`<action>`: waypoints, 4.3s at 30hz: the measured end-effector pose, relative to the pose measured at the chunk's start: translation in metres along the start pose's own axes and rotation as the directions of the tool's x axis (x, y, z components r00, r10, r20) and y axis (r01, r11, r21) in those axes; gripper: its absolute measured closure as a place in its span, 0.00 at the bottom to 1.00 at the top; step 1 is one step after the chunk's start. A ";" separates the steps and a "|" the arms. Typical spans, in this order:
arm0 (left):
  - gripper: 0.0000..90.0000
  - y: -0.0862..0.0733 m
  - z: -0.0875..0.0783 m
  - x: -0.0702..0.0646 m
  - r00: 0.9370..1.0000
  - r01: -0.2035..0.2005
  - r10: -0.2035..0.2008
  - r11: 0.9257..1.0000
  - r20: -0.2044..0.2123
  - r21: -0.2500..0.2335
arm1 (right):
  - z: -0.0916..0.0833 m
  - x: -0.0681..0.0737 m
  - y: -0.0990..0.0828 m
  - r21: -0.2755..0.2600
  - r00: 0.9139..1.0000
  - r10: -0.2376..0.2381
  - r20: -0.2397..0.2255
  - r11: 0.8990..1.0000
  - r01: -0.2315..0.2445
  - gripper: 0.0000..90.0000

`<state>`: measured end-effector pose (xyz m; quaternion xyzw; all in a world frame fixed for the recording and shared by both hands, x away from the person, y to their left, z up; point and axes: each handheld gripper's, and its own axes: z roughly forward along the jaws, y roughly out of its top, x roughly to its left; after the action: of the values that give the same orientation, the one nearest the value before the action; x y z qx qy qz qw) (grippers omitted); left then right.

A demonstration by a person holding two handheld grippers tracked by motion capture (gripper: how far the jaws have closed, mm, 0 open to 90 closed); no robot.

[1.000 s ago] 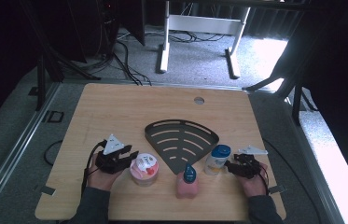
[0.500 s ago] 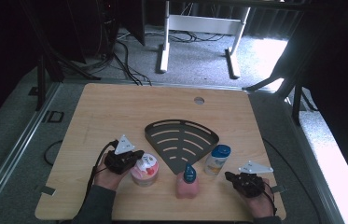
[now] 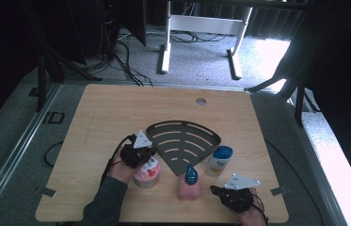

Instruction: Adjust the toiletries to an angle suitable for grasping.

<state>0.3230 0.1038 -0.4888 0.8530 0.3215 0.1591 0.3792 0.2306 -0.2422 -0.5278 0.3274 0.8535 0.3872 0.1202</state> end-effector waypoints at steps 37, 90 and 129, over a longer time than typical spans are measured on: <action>1.00 -0.034 -0.027 -0.009 0.998 0.005 -0.007 0.999 0.055 0.042 | 0.037 0.023 0.024 0.003 0.985 -0.092 -0.145 0.996 0.093 1.00; 1.00 -0.041 -0.063 0.005 0.998 0.035 -0.032 0.998 0.063 -0.053 | 0.124 0.064 0.112 -0.094 0.967 -0.170 -0.189 0.983 0.154 1.00; 0.97 -0.044 -0.051 0.005 0.998 0.048 -0.047 0.999 0.049 -0.015 | 0.027 0.033 0.041 -0.074 1.000 -0.025 0.014 0.997 0.026 0.98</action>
<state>0.2811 0.1570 -0.4879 0.8457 0.3312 0.1315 0.3973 0.2370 -0.1845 -0.5143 0.3143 0.8419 0.4149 0.1426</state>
